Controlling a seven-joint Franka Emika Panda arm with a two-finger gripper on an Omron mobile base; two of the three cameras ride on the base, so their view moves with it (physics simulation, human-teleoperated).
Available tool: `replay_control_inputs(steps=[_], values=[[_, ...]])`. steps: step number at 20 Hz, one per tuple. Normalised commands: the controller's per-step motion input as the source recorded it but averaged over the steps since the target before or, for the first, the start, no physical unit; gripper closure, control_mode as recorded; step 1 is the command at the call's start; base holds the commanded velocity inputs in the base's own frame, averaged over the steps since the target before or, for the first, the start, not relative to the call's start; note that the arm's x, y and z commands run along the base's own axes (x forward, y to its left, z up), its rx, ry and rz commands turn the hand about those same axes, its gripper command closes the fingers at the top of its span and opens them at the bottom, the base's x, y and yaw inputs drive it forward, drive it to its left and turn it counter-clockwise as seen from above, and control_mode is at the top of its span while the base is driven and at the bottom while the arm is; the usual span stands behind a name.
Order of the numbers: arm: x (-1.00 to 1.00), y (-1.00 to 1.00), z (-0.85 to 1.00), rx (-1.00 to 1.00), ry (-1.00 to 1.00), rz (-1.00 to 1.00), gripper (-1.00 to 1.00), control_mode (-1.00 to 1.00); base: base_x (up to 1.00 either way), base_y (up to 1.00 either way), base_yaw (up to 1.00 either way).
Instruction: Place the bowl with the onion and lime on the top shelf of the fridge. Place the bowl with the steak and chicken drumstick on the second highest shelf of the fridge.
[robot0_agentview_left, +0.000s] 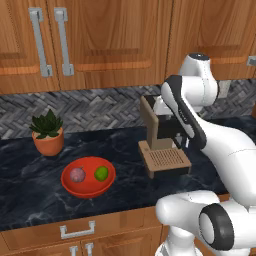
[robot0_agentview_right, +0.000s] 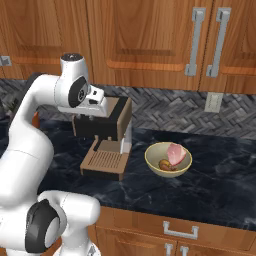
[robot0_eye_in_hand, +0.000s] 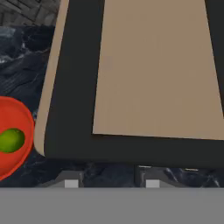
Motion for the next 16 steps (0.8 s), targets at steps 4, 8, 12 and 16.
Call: replay_control_inputs(steps=[4,8,12,16], values=[[-0.49,0.29,-0.14,0.08,-0.02,-0.01,-1.0,-1.0,0.0,0.0,0.0],[-0.58,0.94,-0.55,0.03,0.0,-0.02,-1.0,-1.0,0.0,0.0,0.0],[-0.51,1.0,-0.59,0.0,0.02,0.0,-1.0,-1.0,0.0,0.0,0.0],[-0.24,1.0,-0.44,-0.08,0.14,0.0,-1.0,-1.0,0.0,0.0,0.0]])
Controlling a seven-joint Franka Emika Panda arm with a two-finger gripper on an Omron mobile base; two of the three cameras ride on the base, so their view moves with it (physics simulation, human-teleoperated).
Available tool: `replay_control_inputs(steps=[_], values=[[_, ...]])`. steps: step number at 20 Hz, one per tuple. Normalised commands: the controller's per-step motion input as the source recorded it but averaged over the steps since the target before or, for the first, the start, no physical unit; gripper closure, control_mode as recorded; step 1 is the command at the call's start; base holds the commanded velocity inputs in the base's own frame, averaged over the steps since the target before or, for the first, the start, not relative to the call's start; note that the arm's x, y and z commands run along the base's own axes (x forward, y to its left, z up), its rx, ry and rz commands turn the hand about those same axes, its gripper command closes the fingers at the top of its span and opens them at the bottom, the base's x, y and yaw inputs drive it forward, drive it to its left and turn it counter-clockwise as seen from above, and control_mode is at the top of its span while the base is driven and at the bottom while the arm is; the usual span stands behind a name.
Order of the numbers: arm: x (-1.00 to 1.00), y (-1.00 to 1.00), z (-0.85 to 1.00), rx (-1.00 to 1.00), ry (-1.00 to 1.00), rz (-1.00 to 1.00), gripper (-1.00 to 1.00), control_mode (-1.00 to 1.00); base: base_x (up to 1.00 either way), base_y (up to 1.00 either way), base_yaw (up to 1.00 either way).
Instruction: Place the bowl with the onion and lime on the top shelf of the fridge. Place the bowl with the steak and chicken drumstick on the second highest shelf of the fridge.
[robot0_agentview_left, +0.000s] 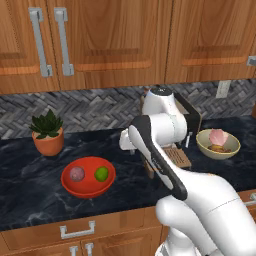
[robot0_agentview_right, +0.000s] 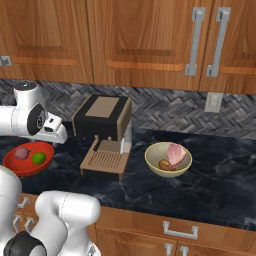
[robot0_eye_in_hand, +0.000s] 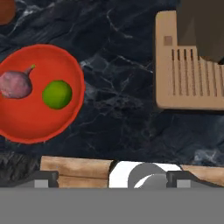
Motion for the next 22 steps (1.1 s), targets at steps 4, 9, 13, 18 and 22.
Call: replay_control_inputs(steps=[4,9,13,18,22], values=[[-0.01,0.94,-0.45,-0.05,0.21,0.0,-1.0,-1.0,0.0,0.0,0.0],[0.01,0.6,-0.71,0.0,0.19,0.0,-1.0,-1.0,0.0,0.0,0.0],[0.21,0.56,-0.59,0.0,0.12,-0.03,-1.0,-1.0,0.0,0.0,0.0],[0.27,0.57,-0.62,0.04,0.09,-0.1,-1.0,-1.0,0.0,0.0,0.0],[0.24,0.05,-0.54,0.05,0.0,-0.13,-1.0,-1.0,0.0,0.0,0.0]])
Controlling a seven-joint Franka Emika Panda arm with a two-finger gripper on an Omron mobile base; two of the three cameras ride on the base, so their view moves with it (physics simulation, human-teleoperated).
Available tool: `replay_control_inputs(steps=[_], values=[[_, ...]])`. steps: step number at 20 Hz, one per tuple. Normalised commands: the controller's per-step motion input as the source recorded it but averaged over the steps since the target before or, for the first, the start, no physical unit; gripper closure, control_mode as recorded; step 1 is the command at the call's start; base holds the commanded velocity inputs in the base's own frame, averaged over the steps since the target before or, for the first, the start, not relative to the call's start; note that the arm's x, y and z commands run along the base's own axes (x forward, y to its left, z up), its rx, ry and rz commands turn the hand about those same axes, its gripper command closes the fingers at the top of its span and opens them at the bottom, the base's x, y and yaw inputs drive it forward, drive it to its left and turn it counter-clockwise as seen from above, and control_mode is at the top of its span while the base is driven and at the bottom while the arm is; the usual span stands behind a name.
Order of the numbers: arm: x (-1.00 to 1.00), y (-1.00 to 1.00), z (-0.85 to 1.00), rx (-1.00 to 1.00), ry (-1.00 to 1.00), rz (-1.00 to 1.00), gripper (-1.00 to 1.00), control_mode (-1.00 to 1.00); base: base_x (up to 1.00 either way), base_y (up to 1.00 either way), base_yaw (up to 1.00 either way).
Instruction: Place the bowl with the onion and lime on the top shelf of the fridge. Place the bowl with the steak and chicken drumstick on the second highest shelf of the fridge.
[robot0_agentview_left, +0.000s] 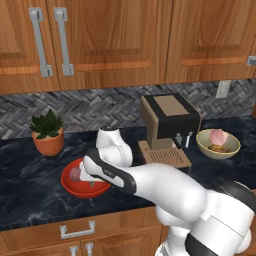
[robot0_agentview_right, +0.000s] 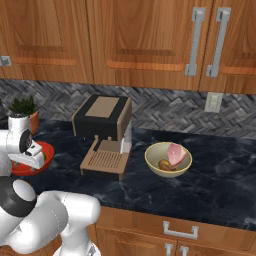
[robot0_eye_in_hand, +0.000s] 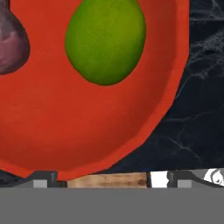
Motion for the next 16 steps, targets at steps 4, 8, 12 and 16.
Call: replay_control_inputs(steps=[4,8,12,16], values=[[0.21,-0.13,-0.28,0.01,0.0,-0.12,-1.0,-1.0,0.0,0.0,0.0],[0.3,0.0,-0.14,0.0,0.0,-0.07,-1.0,-1.0,0.0,0.0,0.0],[0.34,0.0,-0.25,0.0,0.0,-0.04,-1.0,-1.0,0.0,0.0,0.0],[0.12,0.0,-0.41,-0.03,0.0,-0.02,-1.0,-1.0,0.0,0.0,0.0]])
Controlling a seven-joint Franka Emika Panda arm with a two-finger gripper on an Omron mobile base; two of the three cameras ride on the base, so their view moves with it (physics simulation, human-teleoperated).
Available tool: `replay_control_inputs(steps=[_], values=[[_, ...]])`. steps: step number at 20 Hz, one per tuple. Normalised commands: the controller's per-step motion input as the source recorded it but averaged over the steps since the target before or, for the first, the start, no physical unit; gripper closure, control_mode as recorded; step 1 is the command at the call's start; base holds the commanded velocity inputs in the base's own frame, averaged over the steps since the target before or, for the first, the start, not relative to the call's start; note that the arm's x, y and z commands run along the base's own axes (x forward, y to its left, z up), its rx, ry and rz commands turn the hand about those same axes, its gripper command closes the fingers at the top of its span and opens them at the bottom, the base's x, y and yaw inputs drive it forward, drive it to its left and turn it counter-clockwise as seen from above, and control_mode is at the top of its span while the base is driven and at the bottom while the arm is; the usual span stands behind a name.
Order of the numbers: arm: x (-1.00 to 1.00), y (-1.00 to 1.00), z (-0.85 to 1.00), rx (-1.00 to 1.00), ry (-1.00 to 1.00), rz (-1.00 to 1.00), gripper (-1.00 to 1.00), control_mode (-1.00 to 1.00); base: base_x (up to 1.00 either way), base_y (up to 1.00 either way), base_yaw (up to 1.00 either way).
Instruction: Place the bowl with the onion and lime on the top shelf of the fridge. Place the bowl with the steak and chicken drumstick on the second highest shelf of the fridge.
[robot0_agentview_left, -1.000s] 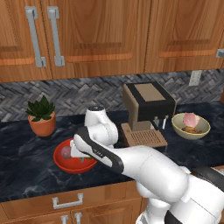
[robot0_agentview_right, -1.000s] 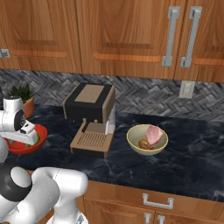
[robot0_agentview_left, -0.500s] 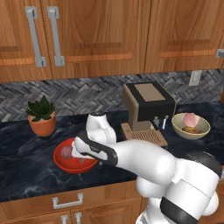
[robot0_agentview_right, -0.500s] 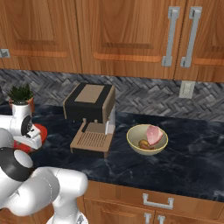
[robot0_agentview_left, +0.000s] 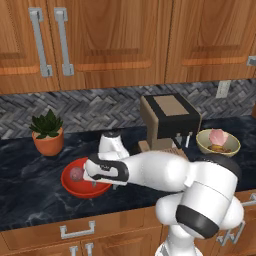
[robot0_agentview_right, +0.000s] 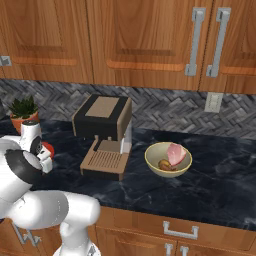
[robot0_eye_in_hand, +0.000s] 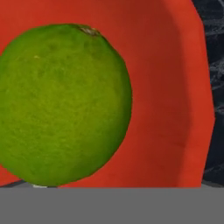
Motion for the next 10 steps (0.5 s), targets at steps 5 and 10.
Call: replay_control_inputs(steps=[5,10], values=[[0.0,0.0,-0.3,-0.04,0.0,0.0,1.0,-1.0,0.0,0.0,0.0],[0.0,0.0,0.0,0.0,0.0,0.0,1.0,-1.0,0.0,0.0,0.0]])
